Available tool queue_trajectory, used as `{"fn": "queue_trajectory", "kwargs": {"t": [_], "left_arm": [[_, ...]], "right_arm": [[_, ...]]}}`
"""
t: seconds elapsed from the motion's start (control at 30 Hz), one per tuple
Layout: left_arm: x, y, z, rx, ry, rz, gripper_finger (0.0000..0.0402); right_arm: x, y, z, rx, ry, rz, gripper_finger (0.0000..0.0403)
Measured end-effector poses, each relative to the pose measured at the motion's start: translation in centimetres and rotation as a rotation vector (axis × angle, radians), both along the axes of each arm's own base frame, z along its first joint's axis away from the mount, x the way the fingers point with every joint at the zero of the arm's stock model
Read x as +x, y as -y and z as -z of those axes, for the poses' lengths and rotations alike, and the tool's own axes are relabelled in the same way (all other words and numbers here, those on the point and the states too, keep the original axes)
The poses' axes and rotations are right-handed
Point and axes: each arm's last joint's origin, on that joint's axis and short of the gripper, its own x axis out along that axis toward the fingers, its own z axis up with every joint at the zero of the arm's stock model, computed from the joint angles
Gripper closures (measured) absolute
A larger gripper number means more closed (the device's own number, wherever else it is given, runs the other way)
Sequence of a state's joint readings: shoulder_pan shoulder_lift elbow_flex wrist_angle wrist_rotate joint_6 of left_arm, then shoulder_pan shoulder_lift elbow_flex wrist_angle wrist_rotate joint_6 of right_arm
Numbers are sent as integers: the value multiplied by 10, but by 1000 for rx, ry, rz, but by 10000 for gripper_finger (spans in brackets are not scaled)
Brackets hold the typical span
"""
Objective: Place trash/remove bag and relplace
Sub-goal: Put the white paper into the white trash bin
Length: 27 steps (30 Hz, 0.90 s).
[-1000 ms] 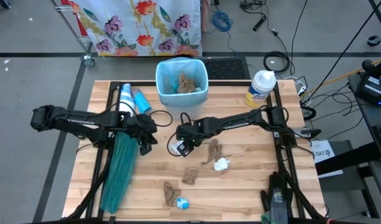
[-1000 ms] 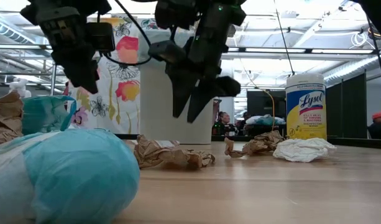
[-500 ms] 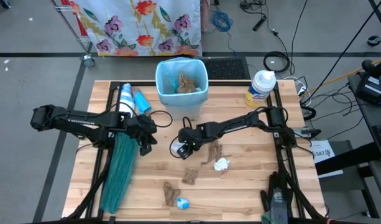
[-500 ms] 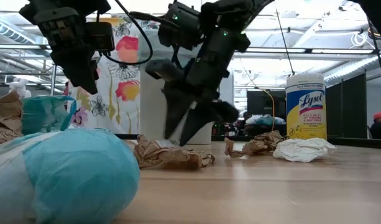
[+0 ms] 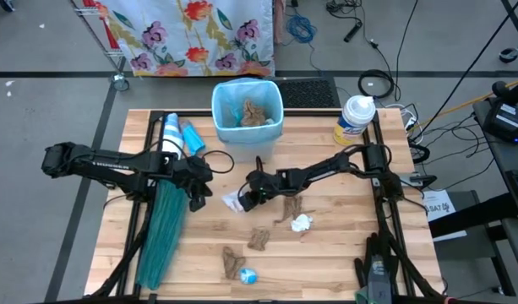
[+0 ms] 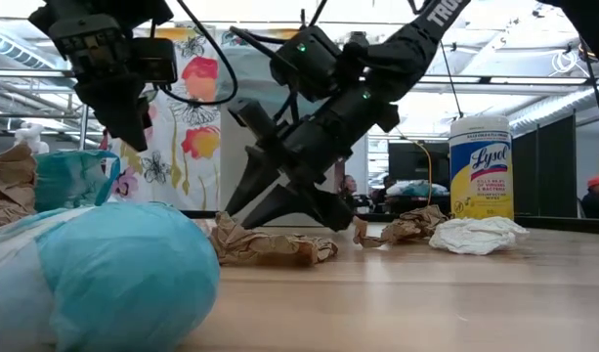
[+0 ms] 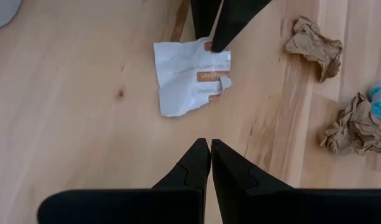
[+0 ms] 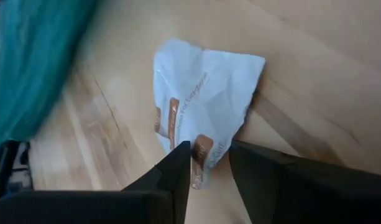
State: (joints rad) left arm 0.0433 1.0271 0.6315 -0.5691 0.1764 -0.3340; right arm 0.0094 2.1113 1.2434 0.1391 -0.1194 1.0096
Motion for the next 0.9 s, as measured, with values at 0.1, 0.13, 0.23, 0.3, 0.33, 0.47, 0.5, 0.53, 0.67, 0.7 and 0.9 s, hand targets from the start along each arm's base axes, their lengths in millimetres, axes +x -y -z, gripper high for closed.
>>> {"fn": "queue_trajectory", "kwargs": {"t": [0.1, 0.13, 0.23, 0.3, 0.33, 0.47, 0.5, 0.53, 0.67, 0.7, 0.9], "left_arm": [[0, 0, 0, 2, 0, 3, 379], [0, 0, 0, 3, 3, 4, 379], [1, 0, 0, 3, 8, 5, 379], [1, 0, 0, 1, 7, 2, 379], [1, 0, 0, 1, 5, 2, 379], [0, 0, 0, -1, -1, -1, 379], [0, 0, 0, -3, -4, 0, 379], [0, 0, 0, -10, -6, -1, 379], [-1, 1, 1, -43, -20, -4, 379], [-2, 1, 0, -43, -22, -4, 379], [-11, 1, -8, -46, 11, -9, 379]], "right_arm": [[2, 0, 3, 4, 8, -4, 312], [2, 0, 5, 3, 9, -8, 314], [4, -1, 7, 1, 23, -16, 330], [4, -1, 6, -5, 33, -21, 360], [5, -1, 6, -14, 44, -26, 380], [4, -1, -2, -29, 62, -40, 398], [4, -1, -8, -34, 71, -44, 400], [3, -1, -15, -40, 82, -49, 401], [-4, 0, -40, -74, 91, -61, 402], [-6, -1, -47, -87, 89, -58, 403], [-31, 1, -110, -193, 135, -9, 403]]}}
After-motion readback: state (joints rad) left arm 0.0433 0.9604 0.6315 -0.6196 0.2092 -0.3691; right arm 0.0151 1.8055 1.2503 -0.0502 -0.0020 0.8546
